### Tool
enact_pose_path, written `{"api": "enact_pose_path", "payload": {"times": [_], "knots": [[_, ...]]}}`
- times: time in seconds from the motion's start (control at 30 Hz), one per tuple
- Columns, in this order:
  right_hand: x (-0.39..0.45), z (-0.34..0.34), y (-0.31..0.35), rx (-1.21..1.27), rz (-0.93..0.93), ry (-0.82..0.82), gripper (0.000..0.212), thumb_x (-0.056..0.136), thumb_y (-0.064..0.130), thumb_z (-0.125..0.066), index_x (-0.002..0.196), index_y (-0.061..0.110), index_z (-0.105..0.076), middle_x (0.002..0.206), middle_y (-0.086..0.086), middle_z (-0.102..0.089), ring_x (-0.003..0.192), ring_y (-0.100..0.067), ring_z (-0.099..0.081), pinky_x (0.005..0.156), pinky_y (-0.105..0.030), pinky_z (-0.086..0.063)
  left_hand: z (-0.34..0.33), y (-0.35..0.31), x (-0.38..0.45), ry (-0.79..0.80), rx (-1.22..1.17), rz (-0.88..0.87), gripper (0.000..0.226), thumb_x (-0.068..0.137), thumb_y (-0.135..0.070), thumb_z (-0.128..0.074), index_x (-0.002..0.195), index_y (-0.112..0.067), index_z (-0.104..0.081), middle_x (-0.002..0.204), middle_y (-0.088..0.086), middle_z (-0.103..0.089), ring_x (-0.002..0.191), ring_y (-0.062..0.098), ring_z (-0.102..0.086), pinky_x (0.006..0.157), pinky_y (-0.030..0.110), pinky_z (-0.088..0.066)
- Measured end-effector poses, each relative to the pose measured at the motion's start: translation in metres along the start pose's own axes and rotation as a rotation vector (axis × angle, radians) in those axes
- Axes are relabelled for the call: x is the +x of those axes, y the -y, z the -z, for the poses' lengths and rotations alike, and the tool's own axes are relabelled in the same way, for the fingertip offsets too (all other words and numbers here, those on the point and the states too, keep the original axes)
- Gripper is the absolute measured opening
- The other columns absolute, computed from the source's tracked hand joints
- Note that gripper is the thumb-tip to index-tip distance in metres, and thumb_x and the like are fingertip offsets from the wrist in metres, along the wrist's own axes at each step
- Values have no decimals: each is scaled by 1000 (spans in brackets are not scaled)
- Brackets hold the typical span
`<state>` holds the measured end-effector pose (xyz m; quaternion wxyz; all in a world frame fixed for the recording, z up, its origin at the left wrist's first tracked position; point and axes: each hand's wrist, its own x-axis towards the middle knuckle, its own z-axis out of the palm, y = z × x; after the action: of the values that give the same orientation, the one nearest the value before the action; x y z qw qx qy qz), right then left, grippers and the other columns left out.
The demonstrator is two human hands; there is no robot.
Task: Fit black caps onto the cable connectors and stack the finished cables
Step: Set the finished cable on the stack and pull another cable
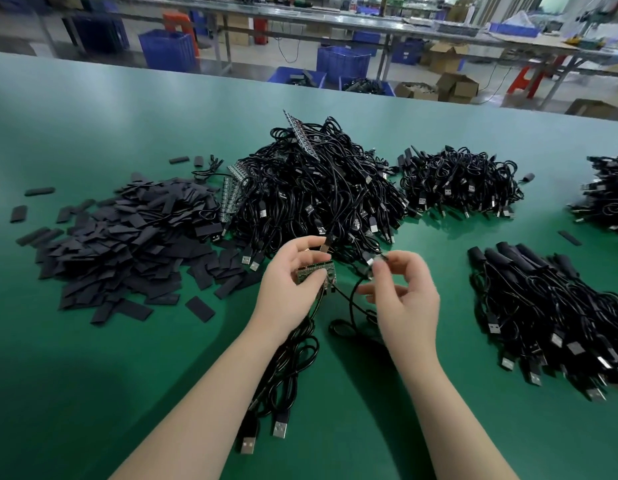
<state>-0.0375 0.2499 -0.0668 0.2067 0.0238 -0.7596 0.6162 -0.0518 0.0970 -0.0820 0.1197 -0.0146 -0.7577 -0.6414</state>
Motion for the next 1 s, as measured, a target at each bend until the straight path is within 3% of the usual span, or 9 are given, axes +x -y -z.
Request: {"api": "enact_pose_path", "payload": {"times": [0.17, 0.27, 0.37, 0.47, 0.63, 0.77, 0.83, 0.93, 1.0], "knots": [[13, 31, 7, 498, -203, -84, 17, 98, 16, -59, 85, 27, -61, 78, 10, -63, 58, -16, -67, 56, -24, -55, 3, 6, 4, -113, -48, 57, 46, 89, -4, -63, 105, -47, -60, 101, -20, -69, 88, 11, -66, 76, 33, -56], [16, 33, 17, 800, -385, -64, 5, 82, 24, -67, 83, 24, -62, 73, 6, -62, 54, -13, -65, 49, -21, -52, 5, 9, 4, -83, 35, 45, 41, 89, -7, -65, 107, -44, -58, 102, -19, -68, 92, 2, -64, 77, 21, -52], [17, 25, 26, 784, -424, -1, 9, 83, 23, -67, 87, 21, -60, 74, 4, -64, 55, -15, -66, 48, -21, -51, 5, 2, 4, -69, 99, -8, 32, 93, -19, -63, 109, -46, -56, 109, -22, -64, 104, -7, -58, 86, 12, -46], [15, 8, 38, 681, -364, 63, 7, 93, 18, -64, 90, 21, -59, 79, 2, -65, 58, -19, -69, 50, -23, -53, 13, -14, 6, -197, 45, -126, 18, 100, -30, -51, 111, -41, -59, 106, -29, -62, 101, -10, -58, 81, 5, -44], [19, -25, 55, 874, -459, 13, 7, 99, 16, -60, 95, 21, -56, 89, -1, -61, 75, -30, -75, 58, -26, -57, 31, -33, 6, -413, -48, -280, 25, 99, -29, -42, 105, -27, -66, 103, -17, -68, 102, 2, -62, 85, 17, -49], [20, -35, 40, 743, -619, 22, 5, 100, 12, -56, 99, 14, -52, 98, -10, -60, 78, -27, -75, 59, -27, -58, 39, -37, 3, -532, 469, -717, 31, 102, -22, -43, 96, -13, -72, 92, -11, -70, 86, 10, -67, 73, 36, -54], [15, -35, 26, 558, -648, 96, 6, 99, 10, -58, 98, 13, -53, 93, -9, -64, 70, -21, -74, 57, -27, -57, 32, -37, 0, -444, 667, -816, 24, 99, -23, -52, 98, -14, -74, 90, -8, -73, 79, 12, -69, 67, 39, -53], [9, -24, 9, 359, -590, 145, 5, 95, 12, -64, 96, 13, -59, 74, 0, -65, 57, -8, -65, 56, -24, -54, 11, -35, -6, -40, 807, -560, 39, 93, -39, -60, 125, -19, -66, 113, -6, -71, 103, 16, -67, 87, 37, -51], [9, -14, 7, 267, -538, 167, 4, 93, 14, -67, 94, 15, -63, 67, 5, -68, 57, -7, -63, 55, -22, -52, 4, -28, -7, 125, 895, -429, 50, 93, -46, -58, 138, -25, -55, 122, -7, -67, 112, 17, -62, 94, 33, -43]]}}
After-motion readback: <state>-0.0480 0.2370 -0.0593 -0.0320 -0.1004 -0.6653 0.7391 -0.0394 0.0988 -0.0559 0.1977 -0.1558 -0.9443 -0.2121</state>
